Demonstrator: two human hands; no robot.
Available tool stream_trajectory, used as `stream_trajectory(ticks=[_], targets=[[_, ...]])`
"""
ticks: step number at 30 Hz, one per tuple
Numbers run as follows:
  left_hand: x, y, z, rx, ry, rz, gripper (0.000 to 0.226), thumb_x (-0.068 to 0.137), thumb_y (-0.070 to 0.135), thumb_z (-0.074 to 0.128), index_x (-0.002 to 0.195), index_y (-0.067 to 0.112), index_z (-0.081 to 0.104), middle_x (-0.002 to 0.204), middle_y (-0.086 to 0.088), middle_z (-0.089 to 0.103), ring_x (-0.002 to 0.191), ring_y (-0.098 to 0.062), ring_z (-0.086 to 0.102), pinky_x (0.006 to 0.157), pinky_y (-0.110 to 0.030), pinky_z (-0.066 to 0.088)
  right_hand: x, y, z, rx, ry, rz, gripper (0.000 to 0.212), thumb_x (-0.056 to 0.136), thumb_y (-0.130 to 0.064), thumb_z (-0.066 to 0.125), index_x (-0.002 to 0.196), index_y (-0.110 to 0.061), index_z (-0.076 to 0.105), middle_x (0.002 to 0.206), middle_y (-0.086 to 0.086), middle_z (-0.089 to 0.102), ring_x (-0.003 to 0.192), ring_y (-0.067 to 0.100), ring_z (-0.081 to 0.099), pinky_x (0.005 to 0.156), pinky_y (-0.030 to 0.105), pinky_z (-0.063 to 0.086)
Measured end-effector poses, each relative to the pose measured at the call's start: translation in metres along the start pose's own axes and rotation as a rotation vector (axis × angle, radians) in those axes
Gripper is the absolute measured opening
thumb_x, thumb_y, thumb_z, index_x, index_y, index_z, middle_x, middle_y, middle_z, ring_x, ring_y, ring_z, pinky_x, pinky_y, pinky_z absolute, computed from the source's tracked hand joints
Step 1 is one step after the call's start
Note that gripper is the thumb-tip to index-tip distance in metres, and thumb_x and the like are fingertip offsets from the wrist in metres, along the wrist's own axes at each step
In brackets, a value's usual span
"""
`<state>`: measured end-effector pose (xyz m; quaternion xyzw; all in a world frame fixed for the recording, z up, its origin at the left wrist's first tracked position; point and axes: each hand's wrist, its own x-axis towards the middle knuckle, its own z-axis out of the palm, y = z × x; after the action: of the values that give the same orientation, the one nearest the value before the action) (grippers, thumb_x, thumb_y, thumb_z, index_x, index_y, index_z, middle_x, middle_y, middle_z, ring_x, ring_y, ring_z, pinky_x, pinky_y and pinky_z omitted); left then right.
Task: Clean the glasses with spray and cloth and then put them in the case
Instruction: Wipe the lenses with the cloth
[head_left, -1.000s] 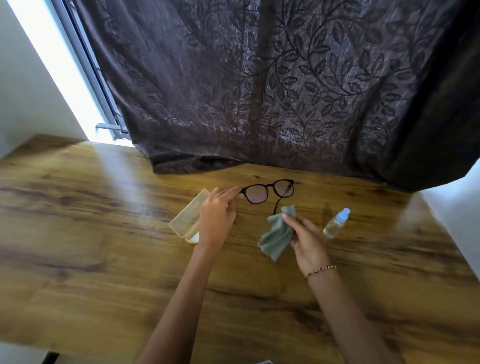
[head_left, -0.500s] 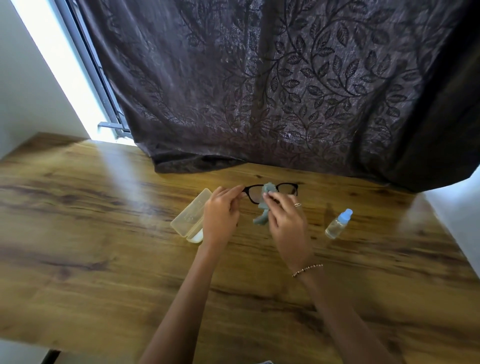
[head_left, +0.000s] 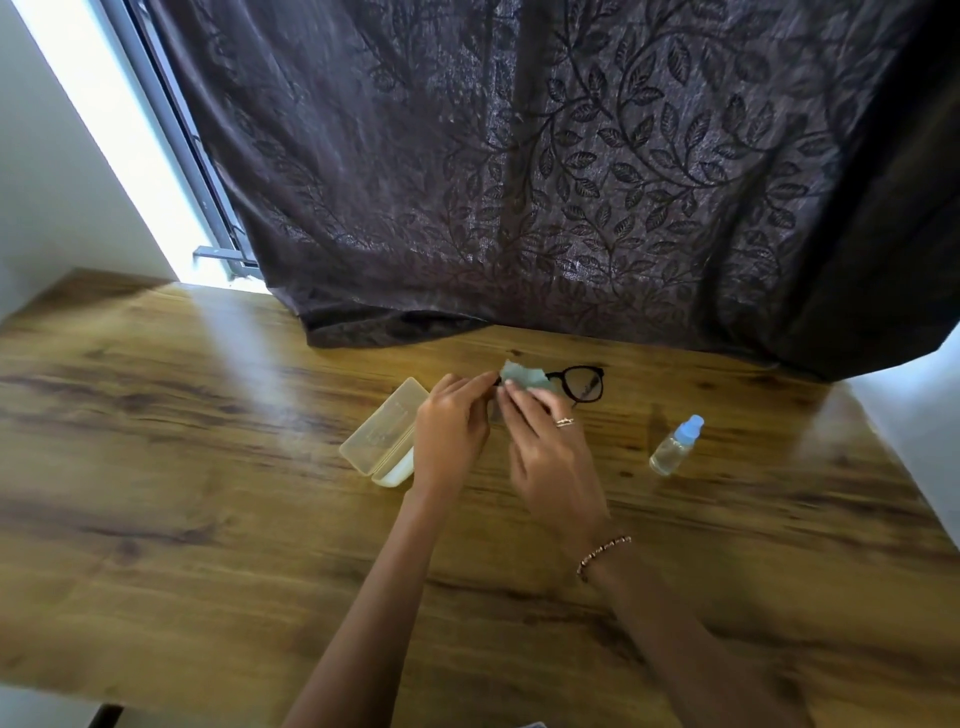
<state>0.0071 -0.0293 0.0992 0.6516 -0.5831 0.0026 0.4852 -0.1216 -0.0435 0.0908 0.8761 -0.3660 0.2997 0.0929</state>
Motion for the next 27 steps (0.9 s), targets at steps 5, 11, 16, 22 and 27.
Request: stream_trajectory(ticks=[5,11,16,22,27], targets=[[0.0,0.001,-0.001,0.009,0.037,-0.045,0.03,0.08,-0.01,0.062,0.105,0.003,0.071,0.084,-0.005,0.072,0.076,-0.014,0.061,0.069,-0.012,0.04,0.006,0.007,-0.007,-0.05,0.004,0.193,0.047,0.093,-0.024,0.045,0.136,-0.006,0.052,0.138,0.004,0.056,0.13,0.022,0.044,0.104,0.045,0.039],[-0.001,0.002,-0.002,0.01,0.043,-0.035,0.029,0.08,-0.009,0.064,0.105,0.003,0.071,0.085,-0.005,0.073,0.076,-0.015,0.062,0.066,-0.021,0.047,-0.01,-0.003,-0.002,-0.044,0.022,0.083,0.047,0.091,-0.026,0.05,0.133,-0.006,0.055,0.137,0.004,0.056,0.131,0.022,0.043,0.107,0.044,0.034],[-0.001,0.004,-0.004,0.007,0.051,-0.03,0.03,0.08,-0.01,0.062,0.105,0.003,0.071,0.085,-0.005,0.073,0.077,-0.018,0.063,0.066,-0.024,0.049,0.005,0.006,-0.003,-0.12,0.016,0.186,0.05,0.093,-0.033,0.05,0.138,-0.011,0.05,0.141,-0.001,0.053,0.135,0.021,0.042,0.109,0.049,0.032],[0.001,-0.001,-0.003,0.024,0.046,-0.036,0.031,0.079,-0.01,0.064,0.106,0.004,0.071,0.085,-0.005,0.073,0.077,-0.014,0.06,0.068,-0.012,0.04,-0.007,-0.004,0.002,-0.088,0.056,0.084,0.045,0.091,-0.026,0.052,0.133,-0.008,0.056,0.136,0.003,0.058,0.129,0.022,0.047,0.109,0.048,0.032],[0.0,-0.001,-0.003,0.009,0.063,-0.057,0.031,0.08,-0.01,0.062,0.106,0.006,0.071,0.086,-0.004,0.073,0.078,-0.009,0.057,0.07,-0.01,0.039,0.007,0.0,0.0,-0.109,0.022,0.151,0.05,0.094,-0.032,0.05,0.139,-0.012,0.05,0.142,-0.001,0.051,0.135,0.02,0.041,0.11,0.05,0.028]])
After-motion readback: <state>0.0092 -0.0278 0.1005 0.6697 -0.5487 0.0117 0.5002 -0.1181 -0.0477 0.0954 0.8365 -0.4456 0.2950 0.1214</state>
